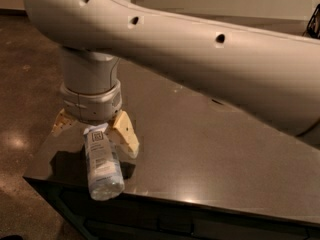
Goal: Move blue plastic bottle near sponge
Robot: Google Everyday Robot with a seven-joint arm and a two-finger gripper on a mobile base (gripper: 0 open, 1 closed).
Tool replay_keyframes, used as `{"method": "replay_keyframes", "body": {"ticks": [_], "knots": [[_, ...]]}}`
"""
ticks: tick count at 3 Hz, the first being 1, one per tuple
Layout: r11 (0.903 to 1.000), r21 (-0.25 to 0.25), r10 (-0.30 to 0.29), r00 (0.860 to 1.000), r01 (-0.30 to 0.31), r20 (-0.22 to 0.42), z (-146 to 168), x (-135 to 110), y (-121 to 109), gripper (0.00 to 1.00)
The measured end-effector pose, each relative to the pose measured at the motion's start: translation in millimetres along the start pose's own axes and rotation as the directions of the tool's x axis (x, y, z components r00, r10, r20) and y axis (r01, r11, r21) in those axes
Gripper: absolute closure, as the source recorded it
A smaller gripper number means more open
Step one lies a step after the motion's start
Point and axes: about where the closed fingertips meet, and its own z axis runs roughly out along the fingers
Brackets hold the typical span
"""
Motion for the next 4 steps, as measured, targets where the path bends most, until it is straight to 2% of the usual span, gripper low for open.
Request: {"method": "replay_keyframes", "body": {"ticks": [2, 3, 4], "knots": [[0.9984, -0.044, -0.038, 0.999, 0.036, -0.029, 6, 10, 5, 0.59], [0.9992, -0.014, 0.036, 0.998, -0.036, -0.052, -4, 26, 5, 0.82], [0.9758, 0.051, 0.216, 0.974, -0.212, -0.070, -26, 63, 11, 1.00]]}}
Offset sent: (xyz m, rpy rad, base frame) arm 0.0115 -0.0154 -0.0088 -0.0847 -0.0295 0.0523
